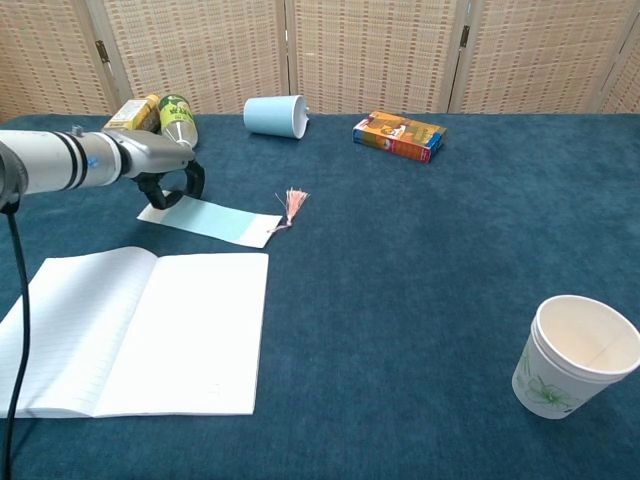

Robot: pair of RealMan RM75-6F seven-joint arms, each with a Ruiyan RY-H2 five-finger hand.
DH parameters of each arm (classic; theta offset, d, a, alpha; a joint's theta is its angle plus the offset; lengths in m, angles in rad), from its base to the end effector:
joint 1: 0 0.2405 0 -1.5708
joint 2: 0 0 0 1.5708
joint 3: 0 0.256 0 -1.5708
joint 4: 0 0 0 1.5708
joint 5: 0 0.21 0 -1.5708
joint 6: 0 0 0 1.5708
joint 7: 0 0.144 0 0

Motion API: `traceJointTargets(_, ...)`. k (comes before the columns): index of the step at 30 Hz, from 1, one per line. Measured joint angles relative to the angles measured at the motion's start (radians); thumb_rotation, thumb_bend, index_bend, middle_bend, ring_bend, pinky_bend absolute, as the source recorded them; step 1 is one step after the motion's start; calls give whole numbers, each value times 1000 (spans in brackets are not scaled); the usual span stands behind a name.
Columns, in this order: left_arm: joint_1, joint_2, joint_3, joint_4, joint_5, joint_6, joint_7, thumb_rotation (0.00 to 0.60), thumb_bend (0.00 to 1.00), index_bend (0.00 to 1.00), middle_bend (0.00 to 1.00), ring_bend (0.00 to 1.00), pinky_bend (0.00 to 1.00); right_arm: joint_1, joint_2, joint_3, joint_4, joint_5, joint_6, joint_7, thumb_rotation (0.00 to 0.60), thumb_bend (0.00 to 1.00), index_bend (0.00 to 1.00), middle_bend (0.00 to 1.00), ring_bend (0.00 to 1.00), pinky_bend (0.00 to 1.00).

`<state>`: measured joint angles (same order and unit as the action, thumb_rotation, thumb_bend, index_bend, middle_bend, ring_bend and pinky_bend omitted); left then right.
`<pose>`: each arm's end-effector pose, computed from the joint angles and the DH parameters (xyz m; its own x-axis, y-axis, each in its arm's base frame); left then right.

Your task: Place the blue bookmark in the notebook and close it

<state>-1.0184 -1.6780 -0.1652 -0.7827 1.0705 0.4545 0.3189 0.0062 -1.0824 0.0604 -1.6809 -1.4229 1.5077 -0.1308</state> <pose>-0.1816 0.4672 -0.0195 0.7754 0.3101 0.5501 0.6314 -0.3872 -0.6718 -0.3215 -0.1572 0.1728 0.4783 -0.0178 0.8780 -0.8691 0.1336 0.4762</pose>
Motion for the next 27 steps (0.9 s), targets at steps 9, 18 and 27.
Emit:
traceJointTargets(9,64,139,43,-247,-34,83,48,600,658,296,317,163,168,4,-3,1,11,-15,-1,8,600,292,53,173,76,87)
traceJointTargets(18,117,162,53,-337,61,245,-1,600,298,216,216,157,168,10,-6,4,16,-11,-13,11,600,292,53,174,76,87)
traceJointTargets(27,113,108,72,-321,124,264,-8,600,236,229,212,152,168,18,-8,8,22,-8,-25,16,600,292,53,173,76,87)
